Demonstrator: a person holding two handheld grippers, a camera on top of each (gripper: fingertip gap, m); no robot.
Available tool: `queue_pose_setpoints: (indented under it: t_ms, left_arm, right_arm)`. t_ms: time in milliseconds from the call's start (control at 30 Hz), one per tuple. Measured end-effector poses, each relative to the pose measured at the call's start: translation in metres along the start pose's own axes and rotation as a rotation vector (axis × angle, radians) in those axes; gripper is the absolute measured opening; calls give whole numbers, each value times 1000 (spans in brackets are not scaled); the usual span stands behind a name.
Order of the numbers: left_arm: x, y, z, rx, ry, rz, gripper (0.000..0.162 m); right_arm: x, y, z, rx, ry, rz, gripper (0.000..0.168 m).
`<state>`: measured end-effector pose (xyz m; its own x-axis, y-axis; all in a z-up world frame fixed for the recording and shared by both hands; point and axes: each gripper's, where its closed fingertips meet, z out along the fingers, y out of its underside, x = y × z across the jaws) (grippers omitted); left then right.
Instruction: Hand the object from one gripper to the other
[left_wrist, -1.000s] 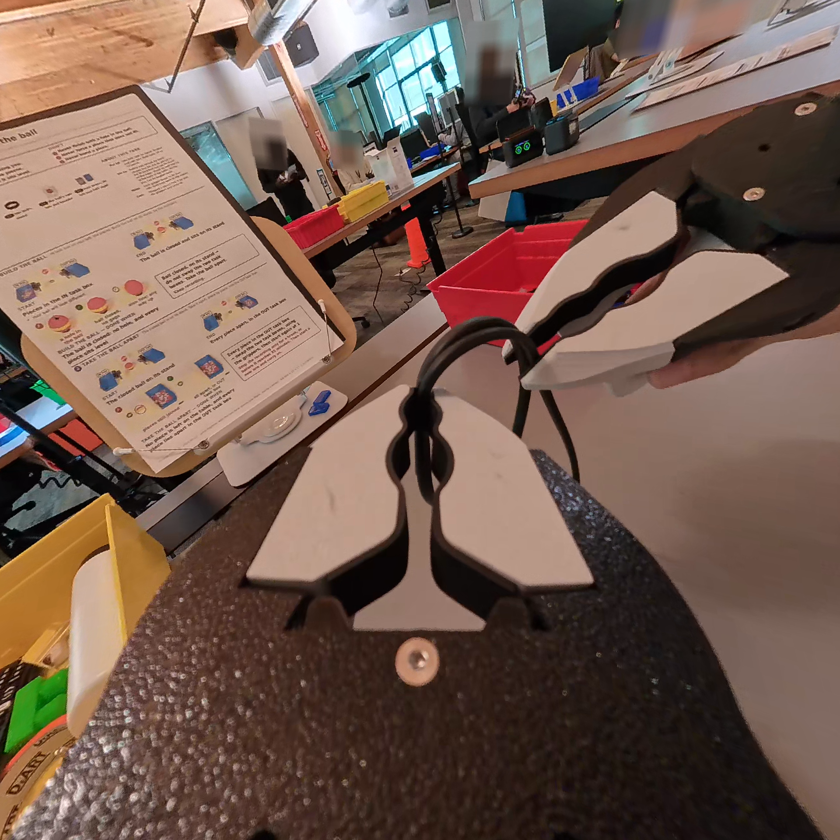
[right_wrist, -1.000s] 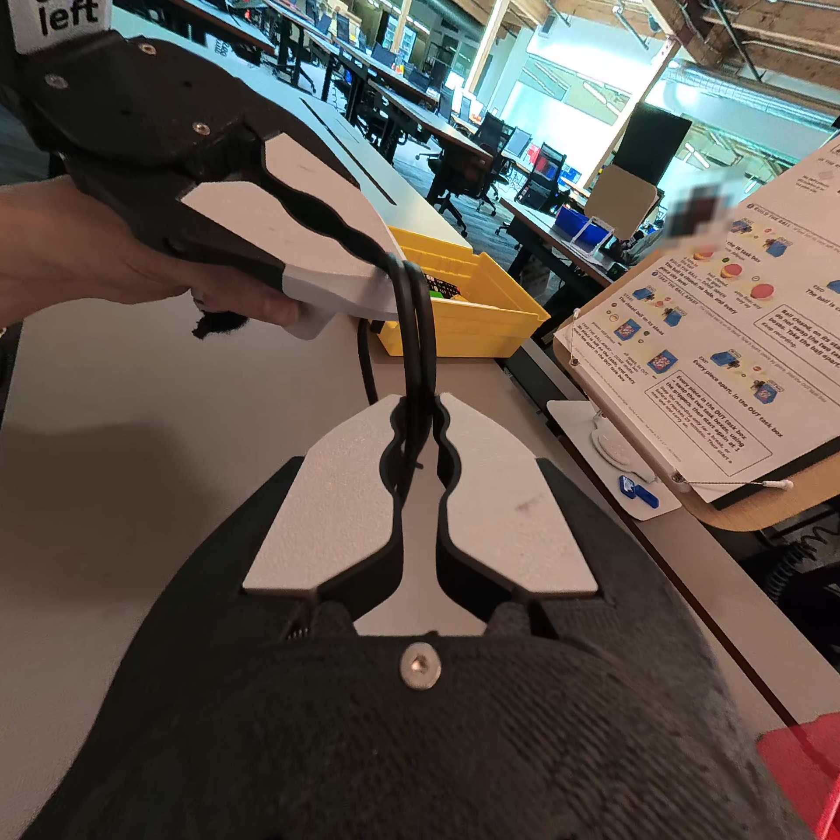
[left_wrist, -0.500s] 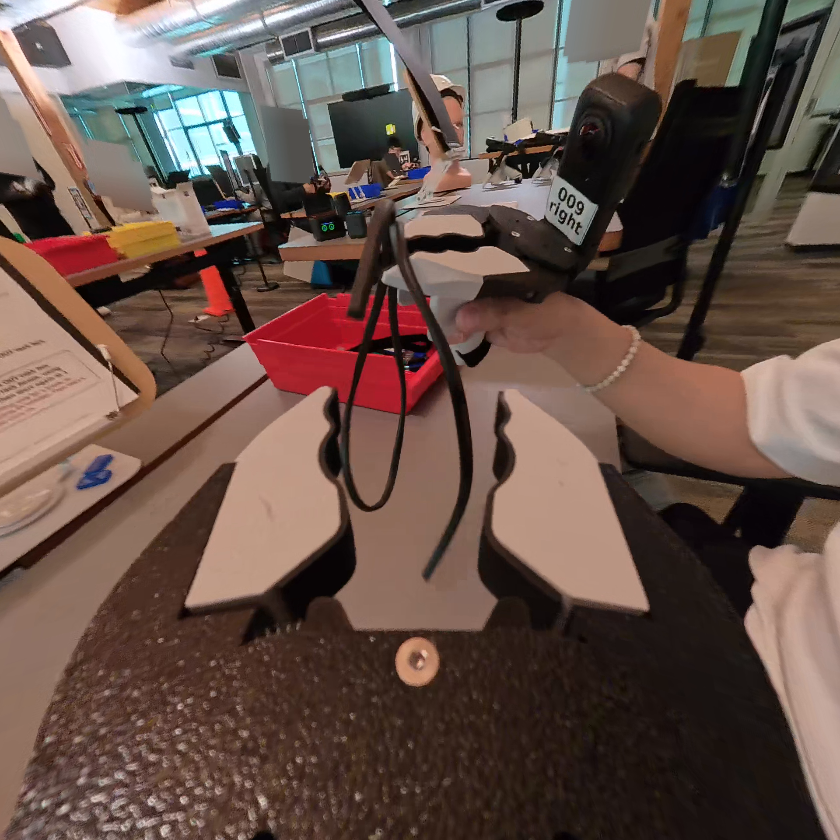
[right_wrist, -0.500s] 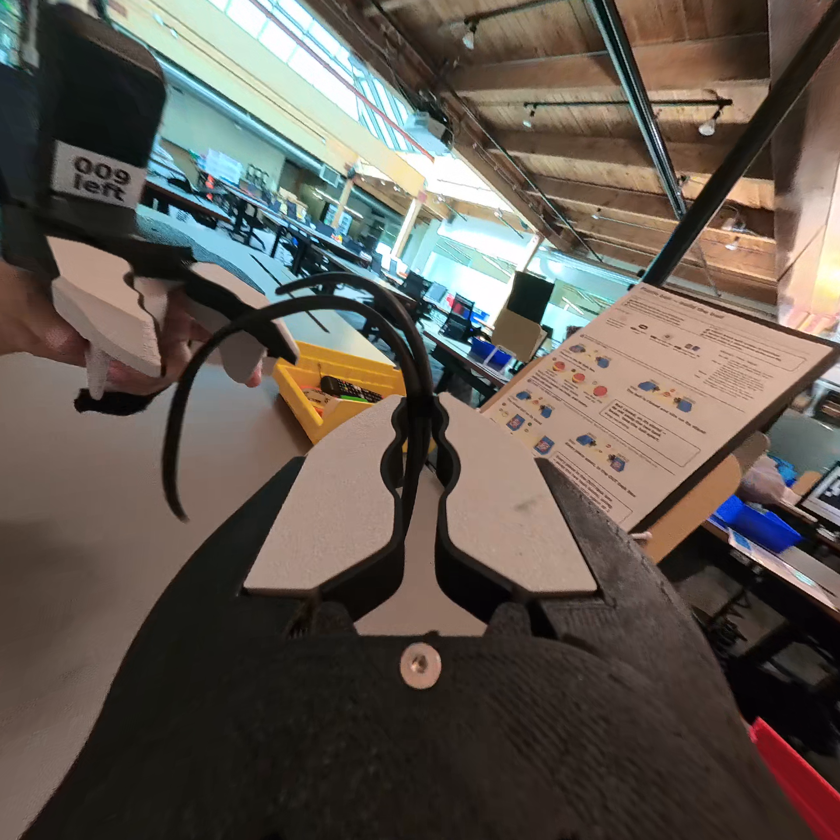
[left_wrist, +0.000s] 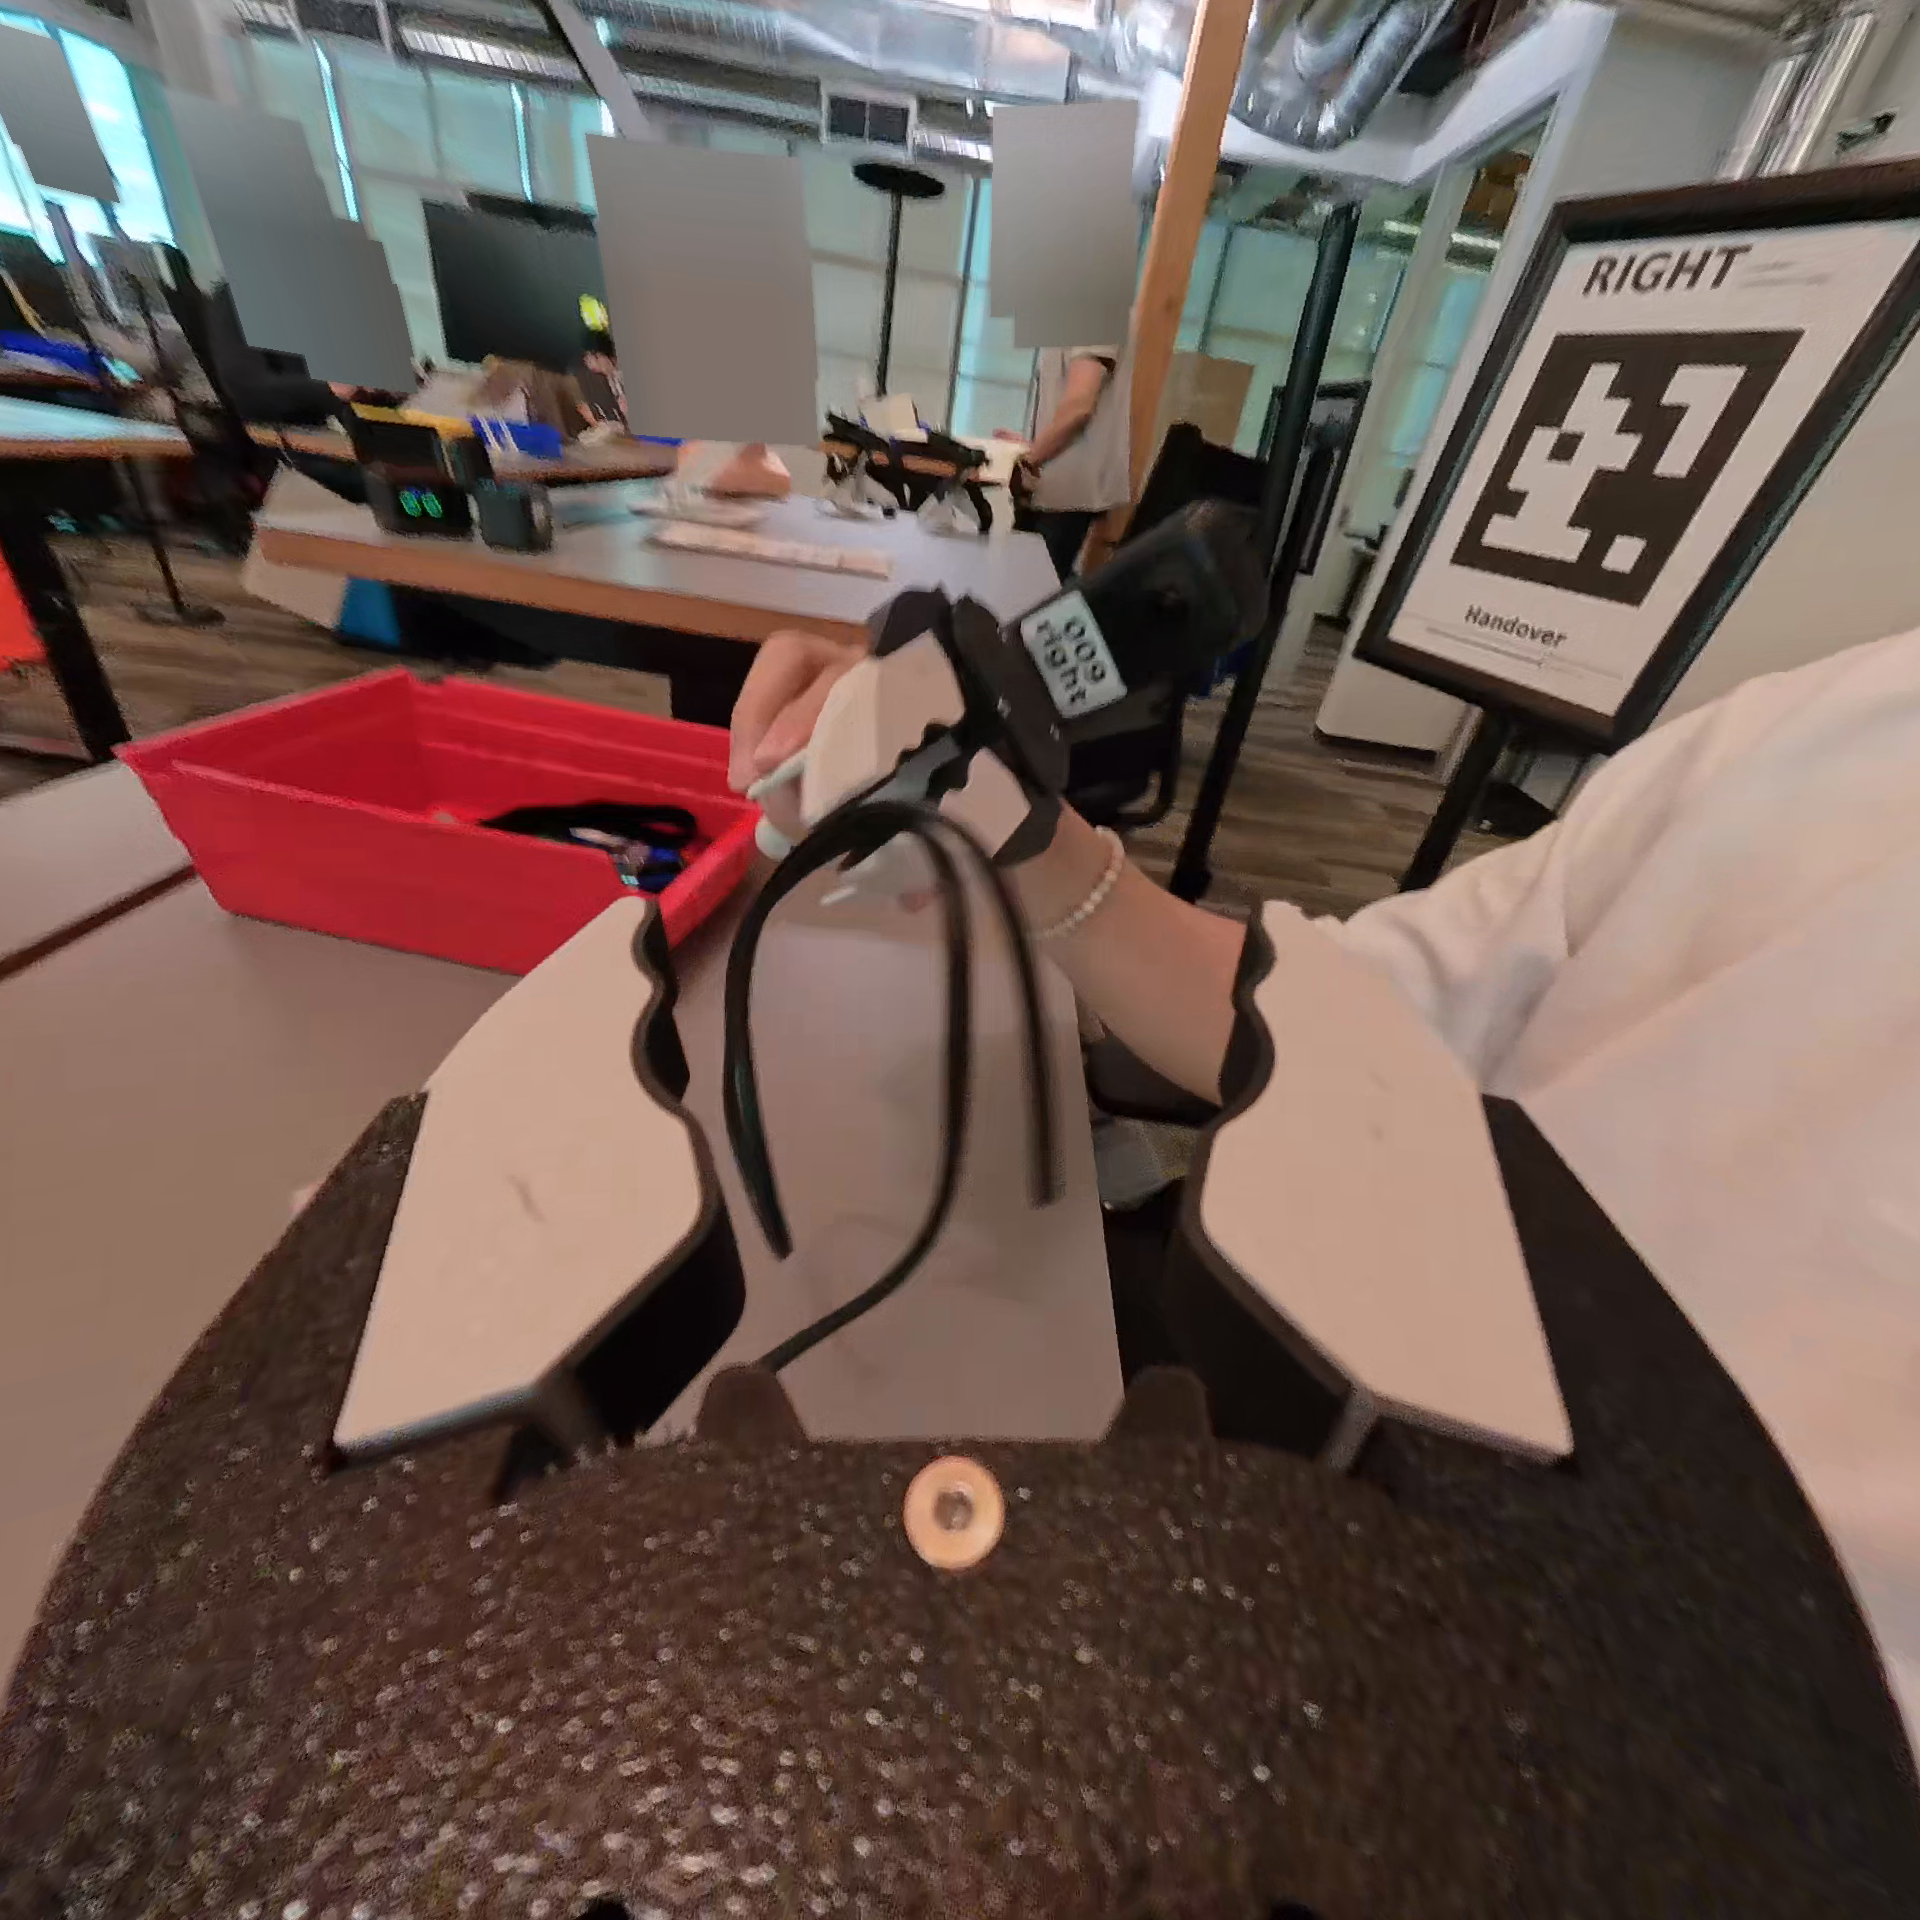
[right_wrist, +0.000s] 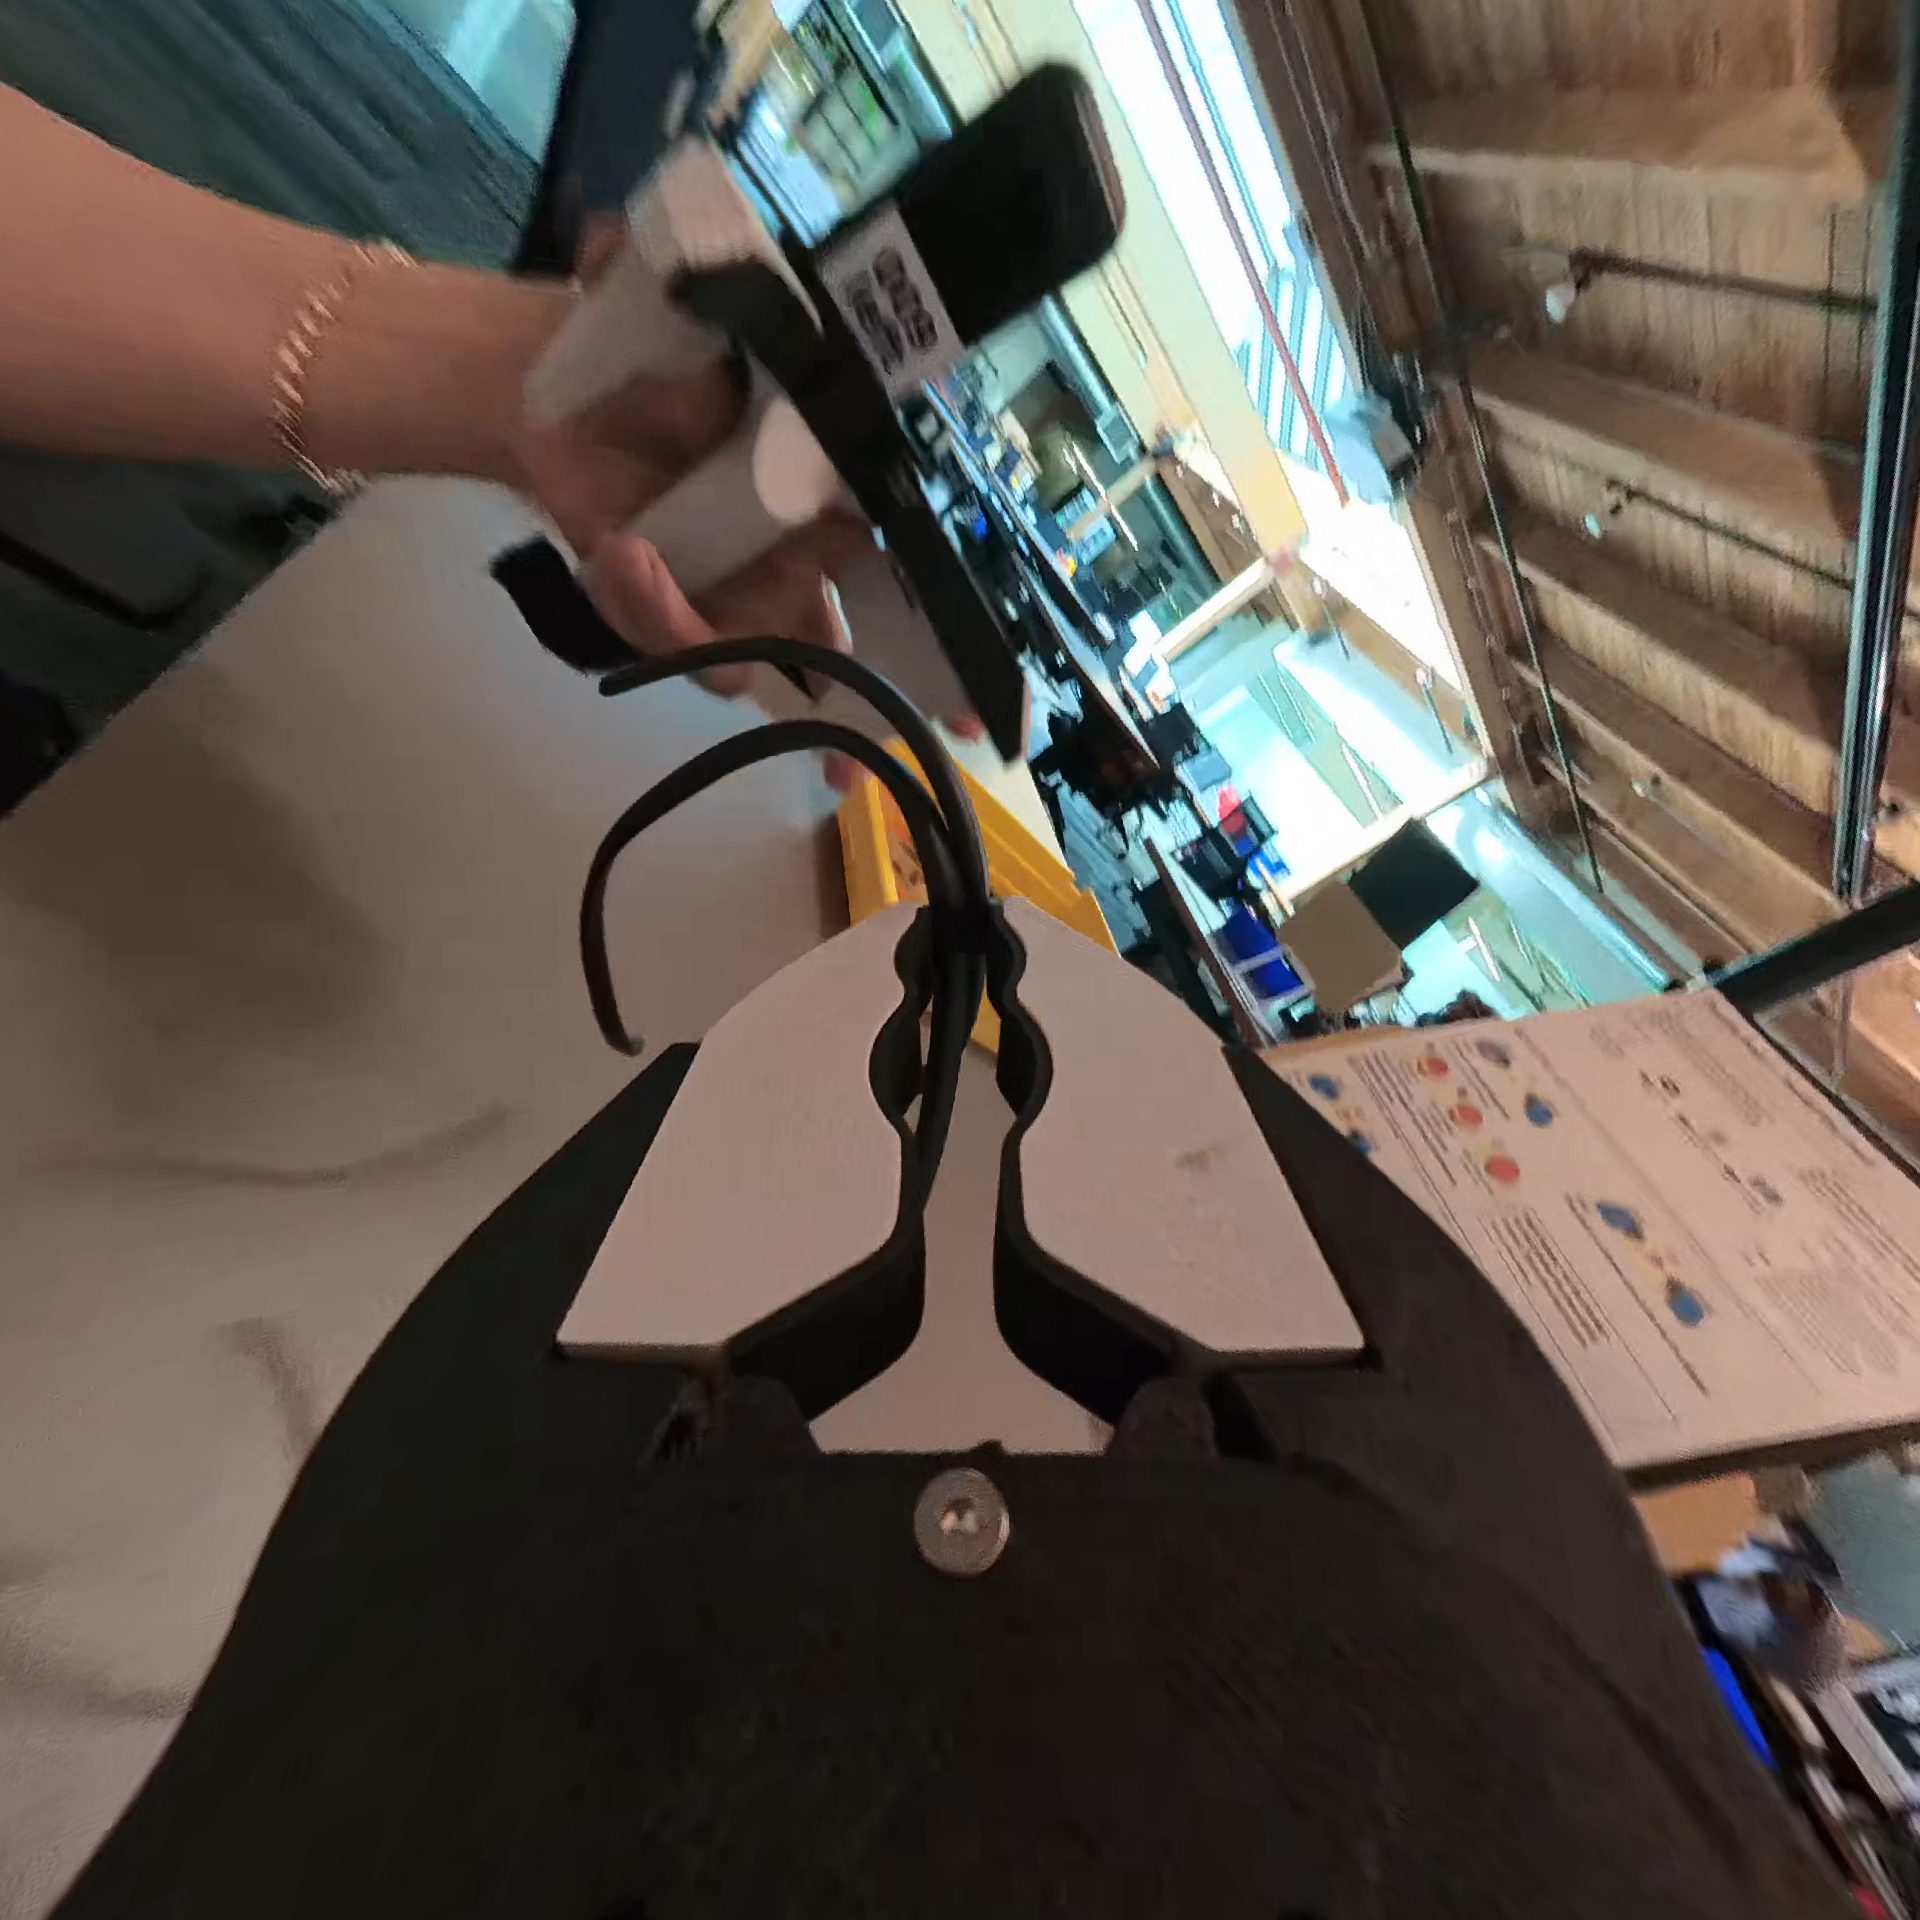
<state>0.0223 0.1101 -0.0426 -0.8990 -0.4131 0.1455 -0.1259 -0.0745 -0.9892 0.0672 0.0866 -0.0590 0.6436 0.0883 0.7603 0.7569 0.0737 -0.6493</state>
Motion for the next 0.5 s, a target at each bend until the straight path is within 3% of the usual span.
queue_pose_setpoints:
  t_ms: [233,367,500]
  left_arm:
    - [10,35,23,-29,284,-225,105]
    - [10,59,44,-94,296,-222,111]
    - [8,75,54,-148,262,-169,100]
  right_arm:
    - [-17,-34,4,224,-104,82,9]
    - [-22,-44,1,328,-158,153,9]
    - [-25,-53,-6,435,-218,247,3]
